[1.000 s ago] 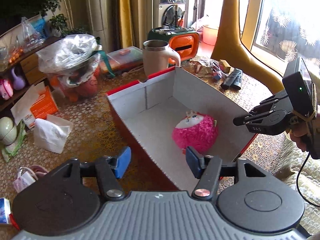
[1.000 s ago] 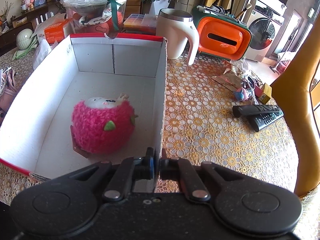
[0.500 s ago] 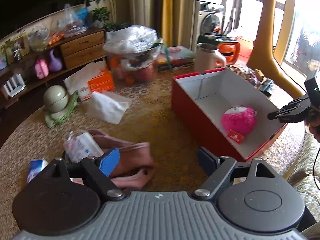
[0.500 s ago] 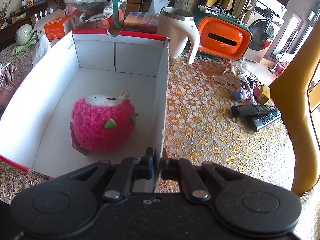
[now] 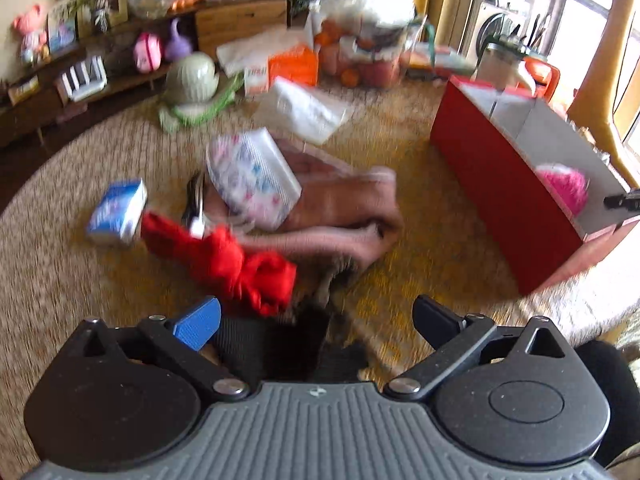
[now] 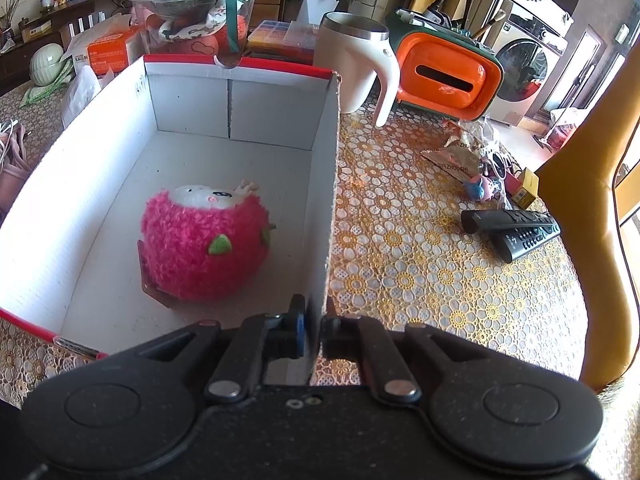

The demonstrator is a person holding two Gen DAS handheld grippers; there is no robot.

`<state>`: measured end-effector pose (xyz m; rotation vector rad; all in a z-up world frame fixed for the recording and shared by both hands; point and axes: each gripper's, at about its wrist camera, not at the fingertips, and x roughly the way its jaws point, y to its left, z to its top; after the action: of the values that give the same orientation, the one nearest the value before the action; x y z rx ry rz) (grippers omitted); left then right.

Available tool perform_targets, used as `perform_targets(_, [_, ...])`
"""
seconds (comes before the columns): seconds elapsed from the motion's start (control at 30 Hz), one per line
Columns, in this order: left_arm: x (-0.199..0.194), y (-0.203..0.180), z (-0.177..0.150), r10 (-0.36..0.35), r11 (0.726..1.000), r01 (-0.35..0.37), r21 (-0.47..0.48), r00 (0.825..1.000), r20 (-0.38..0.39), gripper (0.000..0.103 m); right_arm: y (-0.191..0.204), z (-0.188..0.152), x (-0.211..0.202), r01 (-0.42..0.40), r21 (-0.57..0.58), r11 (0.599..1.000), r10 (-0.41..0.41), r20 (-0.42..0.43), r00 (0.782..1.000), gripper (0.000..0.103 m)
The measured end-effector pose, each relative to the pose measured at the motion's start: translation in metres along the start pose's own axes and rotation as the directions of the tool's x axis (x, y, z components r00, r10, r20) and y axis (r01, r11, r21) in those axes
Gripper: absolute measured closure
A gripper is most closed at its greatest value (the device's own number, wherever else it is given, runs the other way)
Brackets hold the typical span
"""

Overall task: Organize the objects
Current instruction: 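Grasp the black mesh glove on the table with the left gripper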

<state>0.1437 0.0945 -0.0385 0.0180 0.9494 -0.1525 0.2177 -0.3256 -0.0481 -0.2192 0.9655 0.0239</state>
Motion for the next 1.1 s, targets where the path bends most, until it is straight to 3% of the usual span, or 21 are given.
perform_targets(0.23, [0.016, 0.009, -0.030, 0.028, 0.999, -0.029, -0.025, 0.999, -0.042, 0.000, 0.001, -0.002, 0.001, 0.005, -0.011, 1.000, -0.005, 0.000, 1.000, 0.096])
perform_targets(0.37, [0.021, 0.016, -0.044, 0.002, 0.998, -0.006, -0.059, 0.998, -0.068, 0.000, 0.002, -0.003, 0.001, 0.006, -0.016, 1.000, -0.006, 0.000, 1.000, 0.096])
perform_targets(0.7, [0.039, 0.005, -0.061, 0.050, 0.998, -0.053, -0.026, 0.995, -0.091, 0.003, 0.003, -0.003, 0.001, 0.006, -0.016, 1.000, -0.006, 0.000, 1.000, 0.095])
perform_targets(0.77, [0.042, 0.005, -0.062, 0.054, 0.998, -0.058, -0.037, 0.994, -0.095, 0.008, 0.003, -0.003, 0.001, 0.006, -0.016, 1.000, -0.006, 0.000, 1.000, 0.095])
perform_targets(0.87, [0.045, 0.004, -0.062, 0.058, 0.997, -0.063, -0.046, 0.993, -0.107, 0.030, 0.003, -0.003, 0.001, 0.006, -0.016, 1.000, -0.006, -0.001, 1.000, 0.095])
perform_targets(0.97, [0.045, 0.003, -0.061, 0.061, 0.997, -0.066, -0.046, 0.993, -0.103, 0.039, 0.003, -0.003, 0.001, 0.006, -0.017, 1.000, -0.006, 0.000, 1.000, 0.095])
perform_targets(1.1, [0.043, 0.003, -0.059, 0.064, 0.996, -0.069, -0.050, 0.994, -0.094, 0.068, 0.003, -0.003, 0.001, 0.006, -0.017, 1.000, -0.006, 0.000, 1.000, 0.095])
